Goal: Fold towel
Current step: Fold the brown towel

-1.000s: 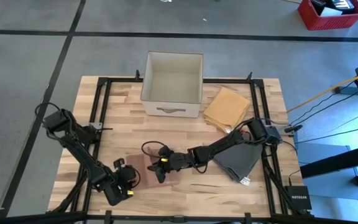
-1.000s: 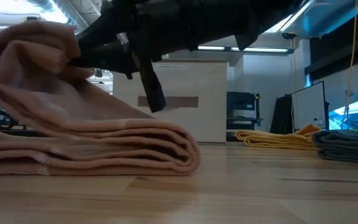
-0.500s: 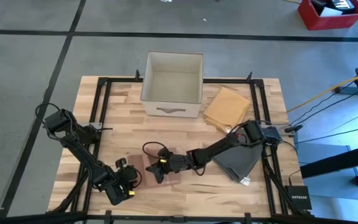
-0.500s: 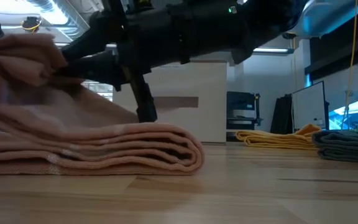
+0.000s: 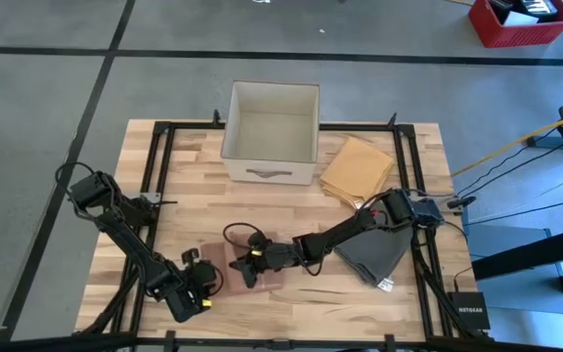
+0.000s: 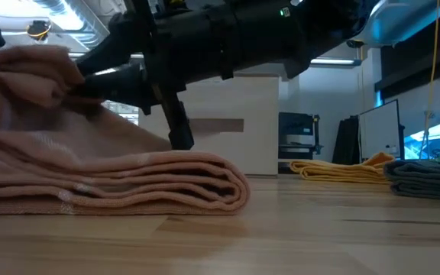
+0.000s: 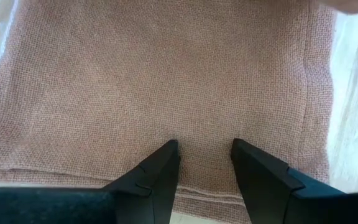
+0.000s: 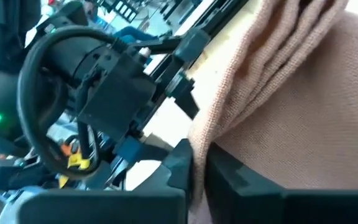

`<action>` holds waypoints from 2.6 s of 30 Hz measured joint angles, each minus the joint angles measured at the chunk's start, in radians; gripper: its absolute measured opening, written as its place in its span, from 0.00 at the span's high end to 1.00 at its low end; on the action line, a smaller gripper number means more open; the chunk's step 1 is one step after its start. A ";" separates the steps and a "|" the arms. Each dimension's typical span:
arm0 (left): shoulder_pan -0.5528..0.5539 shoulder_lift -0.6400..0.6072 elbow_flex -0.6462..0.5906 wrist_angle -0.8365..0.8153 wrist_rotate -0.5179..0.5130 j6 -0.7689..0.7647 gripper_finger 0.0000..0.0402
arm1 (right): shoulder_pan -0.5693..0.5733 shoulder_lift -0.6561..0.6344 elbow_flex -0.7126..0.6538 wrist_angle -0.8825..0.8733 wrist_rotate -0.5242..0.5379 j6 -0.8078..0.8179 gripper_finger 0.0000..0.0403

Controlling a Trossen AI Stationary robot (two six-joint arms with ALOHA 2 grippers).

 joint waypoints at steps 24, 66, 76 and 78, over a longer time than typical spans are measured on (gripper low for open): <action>-0.052 -0.180 0.267 -0.289 -0.248 0.112 0.64 | -0.004 -0.080 0.000 -0.081 -0.299 -0.273 0.50; 0.215 -0.064 -0.039 0.067 -0.013 0.233 0.64 | 0.142 -0.082 0.040 -0.629 0.035 -0.671 0.50; 0.180 -0.053 -0.037 0.302 0.106 0.072 0.64 | 0.087 -0.154 0.115 -1.154 0.002 -0.955 0.50; 0.181 -0.066 -0.027 0.320 0.112 0.138 0.64 | 0.076 -0.183 0.172 -1.256 0.000 -0.959 0.50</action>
